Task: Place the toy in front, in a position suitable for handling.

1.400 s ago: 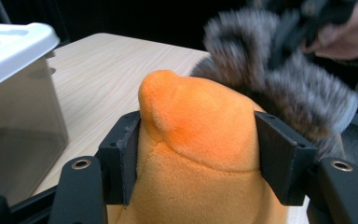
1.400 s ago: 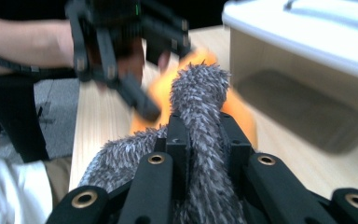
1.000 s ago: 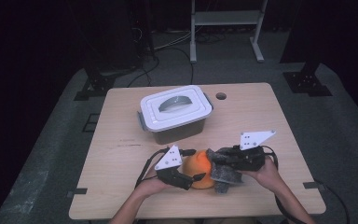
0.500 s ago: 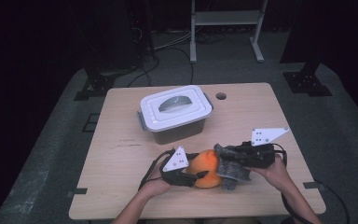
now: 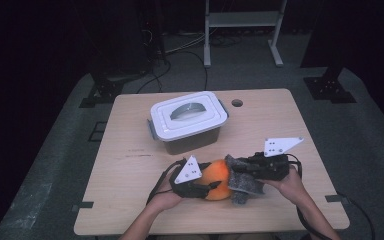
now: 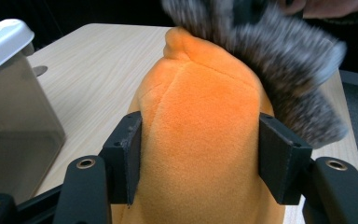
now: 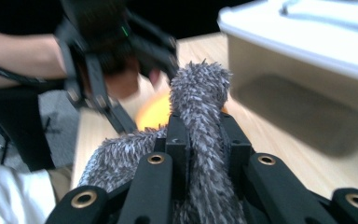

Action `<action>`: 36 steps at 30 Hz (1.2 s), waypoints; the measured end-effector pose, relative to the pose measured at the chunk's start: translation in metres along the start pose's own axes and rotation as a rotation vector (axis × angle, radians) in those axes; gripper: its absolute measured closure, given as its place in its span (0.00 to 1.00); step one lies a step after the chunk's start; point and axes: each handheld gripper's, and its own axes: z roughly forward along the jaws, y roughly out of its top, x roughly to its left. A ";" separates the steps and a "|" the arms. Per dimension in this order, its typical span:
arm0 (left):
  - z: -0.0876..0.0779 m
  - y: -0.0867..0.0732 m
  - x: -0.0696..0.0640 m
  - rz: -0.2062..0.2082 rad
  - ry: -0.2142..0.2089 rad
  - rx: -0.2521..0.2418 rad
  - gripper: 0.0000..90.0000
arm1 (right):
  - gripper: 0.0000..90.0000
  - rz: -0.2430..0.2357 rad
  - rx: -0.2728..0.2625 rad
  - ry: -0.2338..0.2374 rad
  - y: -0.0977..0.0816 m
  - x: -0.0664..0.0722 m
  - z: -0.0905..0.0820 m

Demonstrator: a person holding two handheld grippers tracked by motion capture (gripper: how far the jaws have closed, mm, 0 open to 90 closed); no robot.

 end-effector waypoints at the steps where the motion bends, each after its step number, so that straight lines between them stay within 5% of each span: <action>1: 0.001 0.001 -0.001 0.007 0.004 0.001 0.43 | 0.85 -0.017 -0.004 0.001 0.005 0.002 0.000; 5: 0.001 0.002 -0.003 0.010 -0.003 0.001 0.42 | 0.85 -0.046 0.023 -0.002 0.009 0.005 0.007; 8: 0.001 -0.002 0.000 0.005 -0.032 -0.007 0.39 | 0.85 -0.022 0.028 0.013 -0.002 0.002 0.007; 11: 0.001 -0.005 0.005 -0.005 -0.095 -0.032 0.27 | 0.85 -0.010 0.036 0.026 -0.013 0.003 0.004; 15: 0.003 -0.012 0.013 -0.041 -0.090 -0.028 0.13 | 0.85 0.012 0.042 0.016 -0.023 0.001 -0.006; 18: 0.007 -0.016 0.014 -0.074 -0.101 -0.020 0.24 | 0.85 0.018 0.059 0.001 -0.026 -0.001 -0.013; 20: 0.007 -0.013 0.010 -0.058 -0.073 -0.008 0.34 | 0.85 0.018 0.053 -0.010 -0.021 -0.001 -0.017; 25: 0.005 -0.003 -0.001 0.018 -0.012 0.020 0.39 | 0.85 -0.028 0.034 -0.029 -0.002 0.002 -0.014; 29: -0.002 -0.002 0.000 0.028 -0.013 0.017 0.41 | 0.85 -0.028 0.029 -0.021 -0.001 0.001 -0.005; 33: -0.008 -0.001 0.004 0.023 -0.053 0.004 0.40 | 0.85 0.000 0.054 -0.005 -0.014 -0.002 -0.002; 36: -0.007 -0.001 0.009 0.004 -0.062 -0.012 0.26 | 0.86 0.015 0.051 0.007 -0.022 -0.002 -0.004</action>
